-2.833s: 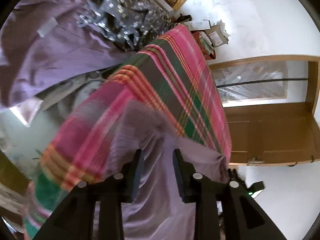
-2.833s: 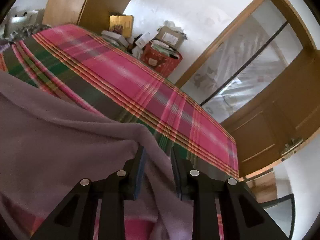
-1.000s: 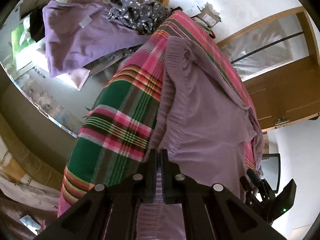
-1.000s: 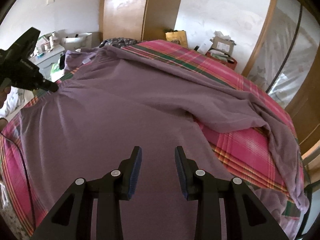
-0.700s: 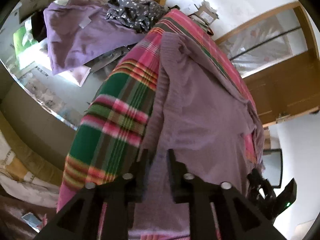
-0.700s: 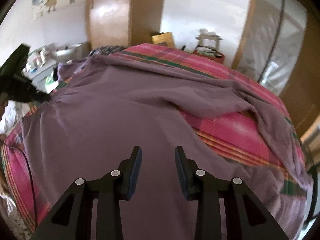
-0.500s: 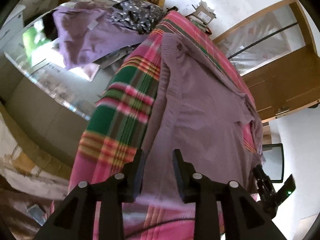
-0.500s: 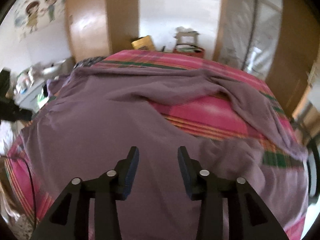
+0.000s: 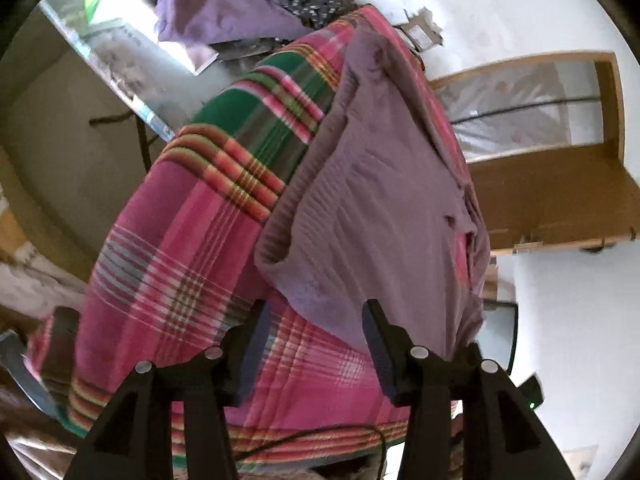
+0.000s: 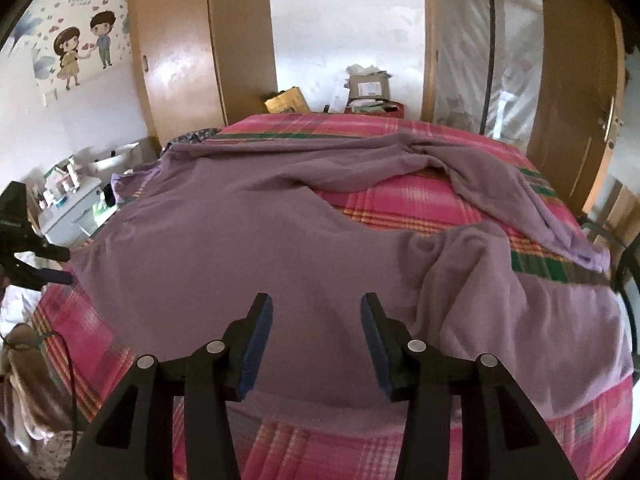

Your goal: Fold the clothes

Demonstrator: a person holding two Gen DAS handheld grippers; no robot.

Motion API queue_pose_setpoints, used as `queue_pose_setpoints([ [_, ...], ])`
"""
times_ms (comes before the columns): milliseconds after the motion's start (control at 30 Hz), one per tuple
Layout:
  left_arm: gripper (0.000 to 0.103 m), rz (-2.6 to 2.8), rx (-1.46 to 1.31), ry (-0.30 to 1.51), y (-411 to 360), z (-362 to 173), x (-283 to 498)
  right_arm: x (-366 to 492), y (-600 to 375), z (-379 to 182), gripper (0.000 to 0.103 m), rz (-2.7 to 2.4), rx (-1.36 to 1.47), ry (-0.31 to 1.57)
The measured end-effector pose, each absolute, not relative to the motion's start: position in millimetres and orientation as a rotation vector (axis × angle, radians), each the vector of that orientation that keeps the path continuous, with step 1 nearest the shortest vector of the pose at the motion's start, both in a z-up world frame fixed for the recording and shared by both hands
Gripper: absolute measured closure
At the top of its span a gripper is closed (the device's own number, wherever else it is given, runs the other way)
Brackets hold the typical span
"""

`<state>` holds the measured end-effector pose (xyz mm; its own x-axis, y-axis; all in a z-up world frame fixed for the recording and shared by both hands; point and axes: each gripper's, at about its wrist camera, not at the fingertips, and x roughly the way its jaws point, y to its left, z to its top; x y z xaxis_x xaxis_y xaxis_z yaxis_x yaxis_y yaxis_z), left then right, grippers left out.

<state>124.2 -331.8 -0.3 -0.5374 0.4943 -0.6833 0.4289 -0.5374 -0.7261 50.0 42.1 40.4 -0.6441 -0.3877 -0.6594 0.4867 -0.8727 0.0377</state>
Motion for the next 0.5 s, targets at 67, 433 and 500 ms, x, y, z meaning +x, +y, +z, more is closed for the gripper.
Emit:
queue_pose_setpoints([
  [67, 0.055, 2.276, -1.458, -1.536, -331.8, -0.4, 124.7, 54.1, 45.1, 38.8, 0.055, -2.478, 0.951, 0.188],
  [433, 0.087, 2.216, -1.195, -1.942, -331.6, -28.4, 133.5, 67.4, 64.8, 29.3, 0.054, -2.527, 0.974, 0.127],
  [500, 0.087, 2.208, -1.17, -1.964, -331.1, -31.6, 134.2, 68.9, 76.6, 27.7, 0.054, -2.559, 0.986, 0.111],
])
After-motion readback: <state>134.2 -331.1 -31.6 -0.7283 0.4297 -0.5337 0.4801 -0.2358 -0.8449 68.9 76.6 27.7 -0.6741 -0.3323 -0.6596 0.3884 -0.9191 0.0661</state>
